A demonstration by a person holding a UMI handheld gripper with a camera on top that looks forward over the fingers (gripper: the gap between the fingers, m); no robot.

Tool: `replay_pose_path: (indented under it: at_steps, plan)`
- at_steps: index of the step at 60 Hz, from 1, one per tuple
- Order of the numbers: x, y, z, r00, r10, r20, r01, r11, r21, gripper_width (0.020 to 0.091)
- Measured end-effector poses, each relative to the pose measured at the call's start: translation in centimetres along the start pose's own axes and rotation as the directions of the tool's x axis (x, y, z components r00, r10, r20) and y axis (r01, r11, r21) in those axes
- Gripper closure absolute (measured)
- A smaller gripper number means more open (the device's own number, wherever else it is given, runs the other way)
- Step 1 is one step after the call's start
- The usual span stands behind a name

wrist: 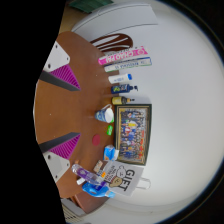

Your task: Pour water

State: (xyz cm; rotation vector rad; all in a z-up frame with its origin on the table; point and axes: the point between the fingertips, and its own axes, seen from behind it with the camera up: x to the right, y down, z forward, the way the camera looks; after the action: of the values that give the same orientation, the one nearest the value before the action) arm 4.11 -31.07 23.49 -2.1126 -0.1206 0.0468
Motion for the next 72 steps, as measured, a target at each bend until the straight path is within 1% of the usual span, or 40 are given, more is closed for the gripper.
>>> replay_pose_path:
  at_steps: [9,16,23,29,37,44,50,52,55,57,60,62,67,72]
  plan:
    - [9.0,3.2,1.8,0.999,0.0,-0.044,0.0,1.0,-0.004,0.0247]
    - [17.0,5.3,3.5,0.995,-0.004,-0.095,0.005,1.0,0.009,0.0246]
    - [24.6,6.6,6.1,0.992,0.016,-0.128,-0.011,0.999,0.046,0.0243]
    - [29.9,6.6,8.9,0.989,0.02,-0.149,-0.007,0.996,0.089,0.0242]
    - [33.7,6.1,13.7,0.992,0.017,-0.126,-0.001,0.992,0.126,0.0244]
    - [35.5,5.7,17.5,0.994,0.009,-0.111,0.008,0.989,0.15,0.0243]
    - [35.6,5.6,19.9,0.996,0.011,-0.089,0.003,0.988,0.152,0.0271]
    - [35.7,5.7,20.7,0.997,0.005,-0.075,0.007,0.988,0.154,0.0293]
    - [35.5,5.9,21.7,0.998,-0.004,-0.057,0.013,0.987,0.158,0.0365]
    - [35.5,6.1,22.2,0.999,-0.008,-0.05,0.016,0.987,0.159,0.0435]
    - [35.7,6.5,22.7,0.999,-0.009,-0.051,0.016,0.988,0.153,0.0562]
    - [35.4,6.3,22.9,0.999,-0.002,-0.032,0.007,0.986,0.167,0.0576]
    - [35.5,6.2,22.9,1.0,0.015,-0.024,-0.01,0.984,0.178,0.063]
    - [35.5,6.1,22.9,1.0,0.021,-0.023,-0.017,0.983,0.182,0.0712]
